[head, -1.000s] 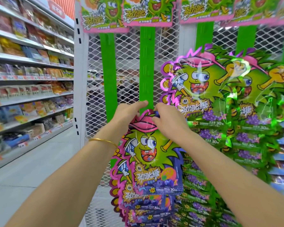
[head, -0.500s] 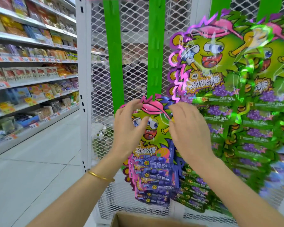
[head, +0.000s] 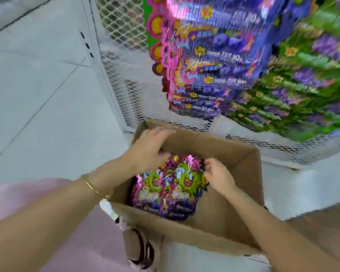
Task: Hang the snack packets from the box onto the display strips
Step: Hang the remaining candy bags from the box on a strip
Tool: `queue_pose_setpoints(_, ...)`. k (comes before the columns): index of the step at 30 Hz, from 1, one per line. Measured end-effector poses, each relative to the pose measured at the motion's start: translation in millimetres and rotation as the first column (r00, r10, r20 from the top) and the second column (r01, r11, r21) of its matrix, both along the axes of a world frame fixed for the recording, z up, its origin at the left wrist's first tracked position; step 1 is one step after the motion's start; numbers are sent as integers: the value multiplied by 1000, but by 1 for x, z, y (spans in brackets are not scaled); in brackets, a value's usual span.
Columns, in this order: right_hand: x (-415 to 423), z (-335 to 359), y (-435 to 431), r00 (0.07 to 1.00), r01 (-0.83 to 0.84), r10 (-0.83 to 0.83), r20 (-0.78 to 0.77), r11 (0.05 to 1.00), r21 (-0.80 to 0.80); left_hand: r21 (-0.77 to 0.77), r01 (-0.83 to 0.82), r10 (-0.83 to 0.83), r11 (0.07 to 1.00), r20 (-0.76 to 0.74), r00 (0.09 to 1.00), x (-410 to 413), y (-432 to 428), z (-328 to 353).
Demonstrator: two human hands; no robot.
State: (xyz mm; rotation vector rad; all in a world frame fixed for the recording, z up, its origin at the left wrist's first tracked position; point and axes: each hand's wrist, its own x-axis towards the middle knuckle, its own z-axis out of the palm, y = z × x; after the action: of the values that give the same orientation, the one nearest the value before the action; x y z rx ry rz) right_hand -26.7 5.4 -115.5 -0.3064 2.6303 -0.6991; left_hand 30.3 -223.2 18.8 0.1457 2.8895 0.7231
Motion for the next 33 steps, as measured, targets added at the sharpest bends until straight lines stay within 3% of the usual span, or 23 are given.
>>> queue_pose_setpoints(3, -11, -40, -4, 989, -41, 35, 140, 998, 41, -69, 23, -22, 997, 28, 999, -8, -15, -10)
queue_pose_setpoints(8, -52, -85, -17, 975, -43, 8, 222, 987, 154, -9, -66, 66, 998, 48, 997, -19, -23, -17)
queue_pose_setpoints(12, -68, -103, -21, 931, 94, -104, 349, 995, 45, 31, -32, 29, 999, 77, 997, -15, -19, -28)
queue_pose_setpoints(15, -67, -119, -19, 863, 299, -224, 453, 949, -100, 19, -14, 12, 1000, 100, 995, -14, -19, -33)
queue_pose_setpoints(17, -66, -123, -21, 841, 397, -297, 452, 906, -144, 27, -30, 27, 999, 114, 993, -16, -20, -33)
queue_pose_setpoints(19, -65, -120, -22, 875, 387, -310, 371, 909, -154, 29, -35, 31, 999, 131, 991, -17, -19, -35)
queue_pose_setpoints(24, -58, -89, -18, 926, 227, -122, 358, 936, -270, -9, -23, 24, 1000, 174, 984, -20, -15, -38)
queue_pose_setpoints(28, -49, -30, -14, 874, 70, 116, 473, 931, -358, -49, 1, 9, 999, 223, 975, -20, -12, -40)
queue_pose_setpoints(33, -28, 57, -6, 859, 111, 205, 470, 820, -561, 93, 31, -54, 995, 255, 966, -18, 11, -22)
